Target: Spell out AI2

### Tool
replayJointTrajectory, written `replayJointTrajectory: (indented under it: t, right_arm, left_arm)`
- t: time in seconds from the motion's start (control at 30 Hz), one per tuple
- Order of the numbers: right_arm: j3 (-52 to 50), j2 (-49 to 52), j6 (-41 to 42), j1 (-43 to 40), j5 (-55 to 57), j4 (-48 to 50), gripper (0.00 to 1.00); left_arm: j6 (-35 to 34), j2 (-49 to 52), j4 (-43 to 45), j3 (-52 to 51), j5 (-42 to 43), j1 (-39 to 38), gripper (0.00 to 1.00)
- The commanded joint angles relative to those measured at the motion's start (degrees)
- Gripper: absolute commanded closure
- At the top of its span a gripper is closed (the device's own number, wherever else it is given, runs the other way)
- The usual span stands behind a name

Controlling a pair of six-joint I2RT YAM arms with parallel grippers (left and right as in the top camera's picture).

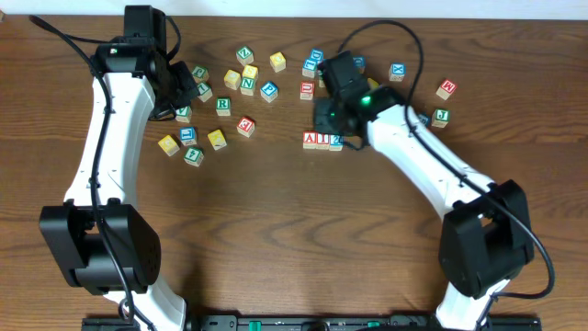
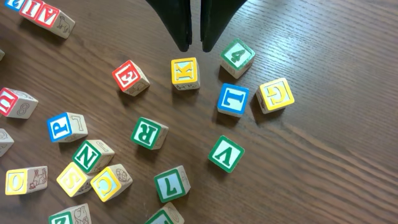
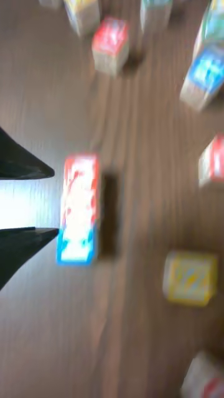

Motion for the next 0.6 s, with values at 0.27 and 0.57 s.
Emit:
replayJointTrajectory:
  t: [0.27,0.57]
  right_arm:
    - [-0.1,4.2,0.1,-1.5,0.2,-8.3,0.87]
    - [-2.2,4.4,0.1,-0.5,0.5,-7.3,0.99]
  left_arm:
    - [0.1,-1.0,-0.3,0.1,-0.5,-0.1,0.92]
    - [0.1,-1.0,-0.3,0.1,-0.5,-0.1,0.92]
